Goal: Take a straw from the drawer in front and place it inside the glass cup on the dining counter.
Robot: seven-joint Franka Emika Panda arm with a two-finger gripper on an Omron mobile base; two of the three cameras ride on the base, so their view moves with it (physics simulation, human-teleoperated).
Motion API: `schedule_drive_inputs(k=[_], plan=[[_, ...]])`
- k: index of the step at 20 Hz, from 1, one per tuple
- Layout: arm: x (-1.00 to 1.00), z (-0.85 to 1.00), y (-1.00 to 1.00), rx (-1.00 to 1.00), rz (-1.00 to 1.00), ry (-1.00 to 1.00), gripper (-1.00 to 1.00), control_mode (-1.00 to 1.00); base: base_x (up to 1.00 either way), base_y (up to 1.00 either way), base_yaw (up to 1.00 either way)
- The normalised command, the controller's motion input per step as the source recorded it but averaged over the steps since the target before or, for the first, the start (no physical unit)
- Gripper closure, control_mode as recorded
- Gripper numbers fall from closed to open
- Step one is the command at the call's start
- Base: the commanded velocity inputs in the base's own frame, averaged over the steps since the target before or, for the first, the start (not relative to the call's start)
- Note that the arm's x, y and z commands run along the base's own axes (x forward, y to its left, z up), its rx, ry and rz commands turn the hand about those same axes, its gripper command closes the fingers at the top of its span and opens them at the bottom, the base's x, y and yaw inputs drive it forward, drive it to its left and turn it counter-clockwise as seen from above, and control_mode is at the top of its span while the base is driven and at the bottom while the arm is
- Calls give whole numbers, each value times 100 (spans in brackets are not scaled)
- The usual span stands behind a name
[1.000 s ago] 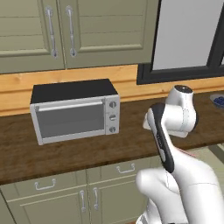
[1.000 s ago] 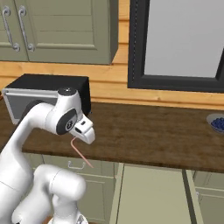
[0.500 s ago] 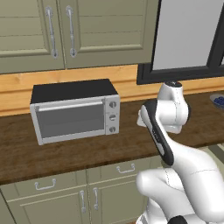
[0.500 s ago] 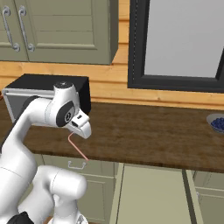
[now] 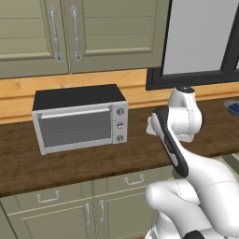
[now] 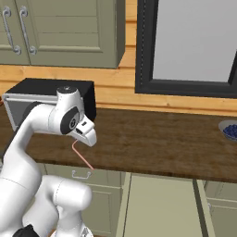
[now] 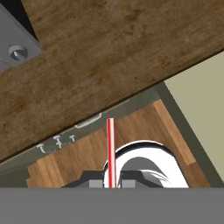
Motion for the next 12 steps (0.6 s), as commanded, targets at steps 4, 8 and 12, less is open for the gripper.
schedule_drive_inputs(k=[4, 8, 12], plan=[[0, 0, 0, 0, 0, 0, 100, 100, -12, 43, -7], [0, 0, 0, 0, 0, 0, 100, 100, -22, 60, -10], [0, 0, 0, 0, 0, 0, 100, 100, -41, 46, -15]])
